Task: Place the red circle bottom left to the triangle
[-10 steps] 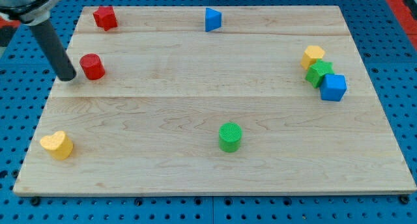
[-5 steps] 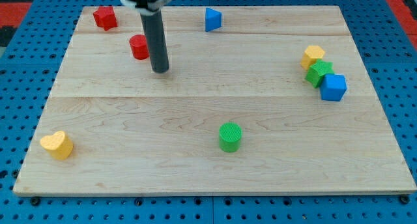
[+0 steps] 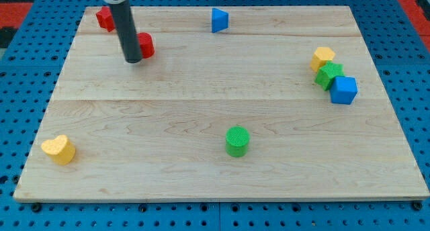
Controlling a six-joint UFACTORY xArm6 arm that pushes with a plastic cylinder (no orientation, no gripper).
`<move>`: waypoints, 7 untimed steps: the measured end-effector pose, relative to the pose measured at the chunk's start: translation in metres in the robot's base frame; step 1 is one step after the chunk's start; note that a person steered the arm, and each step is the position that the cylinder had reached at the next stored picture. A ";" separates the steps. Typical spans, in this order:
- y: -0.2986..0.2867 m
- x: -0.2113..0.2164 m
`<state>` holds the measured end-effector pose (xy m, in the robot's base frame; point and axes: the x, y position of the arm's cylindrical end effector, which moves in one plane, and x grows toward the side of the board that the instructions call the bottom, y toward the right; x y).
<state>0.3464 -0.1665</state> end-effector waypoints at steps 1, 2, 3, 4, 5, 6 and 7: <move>-0.011 -0.002; -0.011 -0.003; 0.002 -0.017; 0.017 -0.033; 0.031 -0.045; 0.043 -0.056; 0.059 -0.068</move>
